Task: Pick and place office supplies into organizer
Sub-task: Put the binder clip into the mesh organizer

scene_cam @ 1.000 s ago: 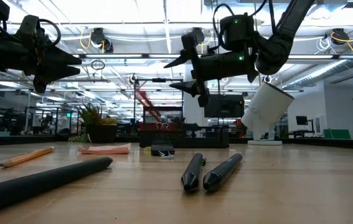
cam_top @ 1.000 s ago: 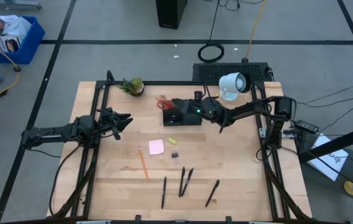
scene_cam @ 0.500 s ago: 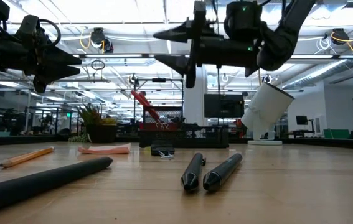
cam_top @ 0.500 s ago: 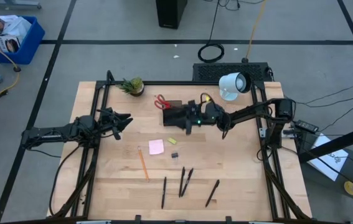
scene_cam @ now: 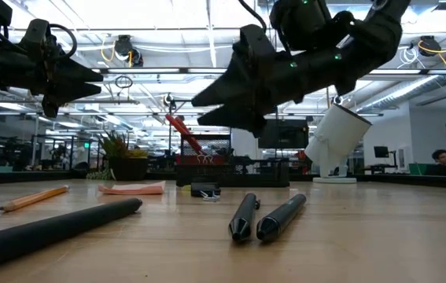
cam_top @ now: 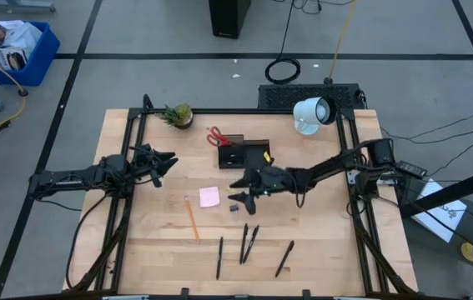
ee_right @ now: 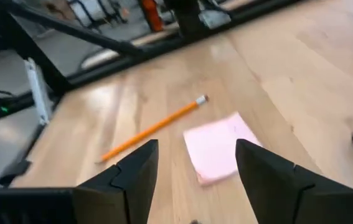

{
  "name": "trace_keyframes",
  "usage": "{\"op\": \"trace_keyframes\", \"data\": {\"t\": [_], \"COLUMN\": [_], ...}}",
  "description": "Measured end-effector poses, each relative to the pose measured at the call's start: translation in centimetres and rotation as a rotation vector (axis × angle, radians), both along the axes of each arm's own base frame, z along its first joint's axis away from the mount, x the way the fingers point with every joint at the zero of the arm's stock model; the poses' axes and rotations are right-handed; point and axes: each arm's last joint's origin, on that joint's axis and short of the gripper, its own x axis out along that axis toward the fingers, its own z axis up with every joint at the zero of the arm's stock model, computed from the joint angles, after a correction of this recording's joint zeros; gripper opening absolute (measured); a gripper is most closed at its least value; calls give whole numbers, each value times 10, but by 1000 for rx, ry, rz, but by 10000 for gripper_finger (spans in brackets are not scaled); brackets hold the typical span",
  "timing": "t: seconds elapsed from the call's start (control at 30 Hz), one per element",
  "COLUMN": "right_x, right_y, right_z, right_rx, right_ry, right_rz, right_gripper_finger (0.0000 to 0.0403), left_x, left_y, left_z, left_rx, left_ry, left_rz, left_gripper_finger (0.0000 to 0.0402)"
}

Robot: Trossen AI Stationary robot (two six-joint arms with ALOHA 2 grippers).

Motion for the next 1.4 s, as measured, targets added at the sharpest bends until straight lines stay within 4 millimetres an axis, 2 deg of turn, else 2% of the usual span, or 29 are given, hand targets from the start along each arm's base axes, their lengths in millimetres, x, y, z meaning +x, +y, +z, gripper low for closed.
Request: {"op": "trace_keyframes", "data": {"t": [0.27,0.47,0.53,0.7,0.77,0.87,0.93,1.0,1.13,1.23,1.4], "right_x": [-8,-11,-11,-5,2,20,35,53,81,87,86], "right_y": [22,37,40,42,42,44,49,54,61,62,63], "right_z": [-11,-7,-10,-29,-23,-3,10,20,41,42,39], "right_rx": [-4,-114,-194,-297,-278,-182,-73,27,150,187,151], "right_ry": [98,85,162,541,607,648,710,789,782,764,775], "right_rz": [-307,-365,-385,-497,-574,-666,-642,-536,-328,-302,-272], "right_gripper_finger": [205,205,205,205,205,205,207,207,204,204,209], "left_x": [0,0,0,0,0,0,0,0,0,0,0], "left_y": [0,0,0,0,0,0,0,0,0,0,0], "left_z": [0,0,0,0,0,0,0,0,0,0,0], "left_rx": [0,0,0,0,0,0,0,0,0,0,0], "left_ry": [0,0,0,1,0,0,1,0,0,1,0], "left_rz": [0,0,0,0,0,0,0,0,0,0,0], "left_gripper_finger": [147,147,147,147,147,147,147,147,147,147,147]}}
